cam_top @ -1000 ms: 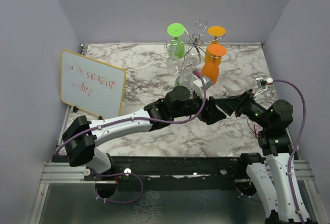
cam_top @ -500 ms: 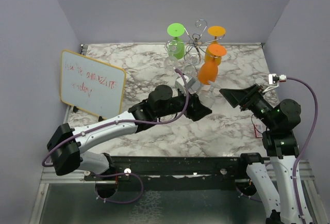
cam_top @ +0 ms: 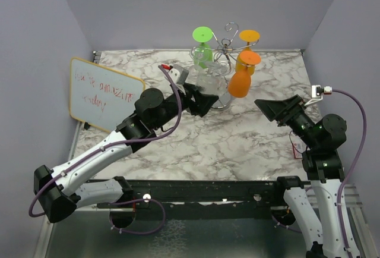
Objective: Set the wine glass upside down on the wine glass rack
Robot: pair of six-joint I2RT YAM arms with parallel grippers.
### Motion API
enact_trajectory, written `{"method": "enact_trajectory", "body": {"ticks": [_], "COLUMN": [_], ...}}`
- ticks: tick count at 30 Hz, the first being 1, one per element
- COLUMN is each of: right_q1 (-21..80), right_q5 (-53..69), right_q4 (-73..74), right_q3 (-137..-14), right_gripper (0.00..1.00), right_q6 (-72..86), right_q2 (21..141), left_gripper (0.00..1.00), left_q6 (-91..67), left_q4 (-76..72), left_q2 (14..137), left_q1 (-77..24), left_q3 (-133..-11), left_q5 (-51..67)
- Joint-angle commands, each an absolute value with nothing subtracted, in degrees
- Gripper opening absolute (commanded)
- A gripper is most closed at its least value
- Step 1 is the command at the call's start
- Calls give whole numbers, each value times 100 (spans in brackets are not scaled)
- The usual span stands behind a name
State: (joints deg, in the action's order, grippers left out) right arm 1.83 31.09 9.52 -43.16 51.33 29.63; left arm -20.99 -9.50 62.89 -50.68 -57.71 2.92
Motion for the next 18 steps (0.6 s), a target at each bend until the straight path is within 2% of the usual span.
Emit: {"method": "enact_trajectory", "body": {"ticks": [1, 9, 14, 18], "right_q1": [193, 193, 193, 193], "right_q5": [3194, 4927, 5777, 5876], "right_q4": [841, 1712, 1155, 1215], "right_q3": [-4624, -6297, -6704, -7141], "right_gripper": [84, 82, 84, 85], "right_q6": [4975, 3311, 3278, 3071], "right_q2": [3099, 4169, 4585, 4997], "left_gripper": [0, 0, 0, 0], "left_q6": [-1759, -1566, -1466, -1315], "left_q4": [-1104, -1539, -1591, -1600], "left_q2": [6171, 6372, 6573, 6736], "left_q1": [-4901, -4888, -4887, -4887], "left_q3": [-6055, -6099, -6214, -6323], "left_q5": [271, 924, 1154, 1303]}}
